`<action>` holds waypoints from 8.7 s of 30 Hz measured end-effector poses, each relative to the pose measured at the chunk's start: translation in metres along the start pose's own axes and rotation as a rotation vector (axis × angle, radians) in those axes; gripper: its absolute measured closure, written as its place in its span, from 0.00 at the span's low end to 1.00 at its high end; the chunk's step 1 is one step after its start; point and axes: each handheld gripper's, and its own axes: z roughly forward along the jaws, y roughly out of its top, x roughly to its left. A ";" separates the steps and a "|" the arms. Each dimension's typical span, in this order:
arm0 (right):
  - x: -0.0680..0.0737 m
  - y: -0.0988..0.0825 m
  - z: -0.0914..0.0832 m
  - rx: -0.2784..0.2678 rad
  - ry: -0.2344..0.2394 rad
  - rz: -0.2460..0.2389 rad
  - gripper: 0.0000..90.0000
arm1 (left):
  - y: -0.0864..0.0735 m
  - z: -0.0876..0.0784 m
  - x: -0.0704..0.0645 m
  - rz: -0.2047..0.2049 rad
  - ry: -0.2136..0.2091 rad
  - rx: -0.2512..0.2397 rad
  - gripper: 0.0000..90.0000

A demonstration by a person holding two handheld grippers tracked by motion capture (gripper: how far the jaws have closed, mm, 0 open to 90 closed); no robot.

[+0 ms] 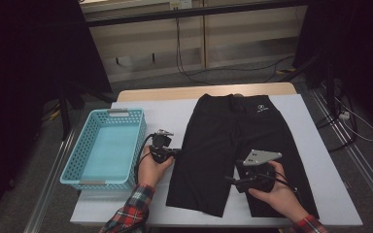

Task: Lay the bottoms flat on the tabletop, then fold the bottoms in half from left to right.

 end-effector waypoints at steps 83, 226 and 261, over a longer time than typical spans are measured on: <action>-0.016 0.003 -0.004 -0.042 -0.085 0.051 0.19 | -0.032 -0.020 -0.032 0.160 0.062 0.036 0.44; -0.043 0.073 0.089 -0.154 -0.142 0.197 0.13 | -0.005 -0.023 -0.080 0.130 -0.253 -0.051 1.00; -0.057 0.078 0.100 -0.103 -0.174 0.228 1.00 | 0.002 -0.030 -0.081 0.143 -0.290 -0.102 1.00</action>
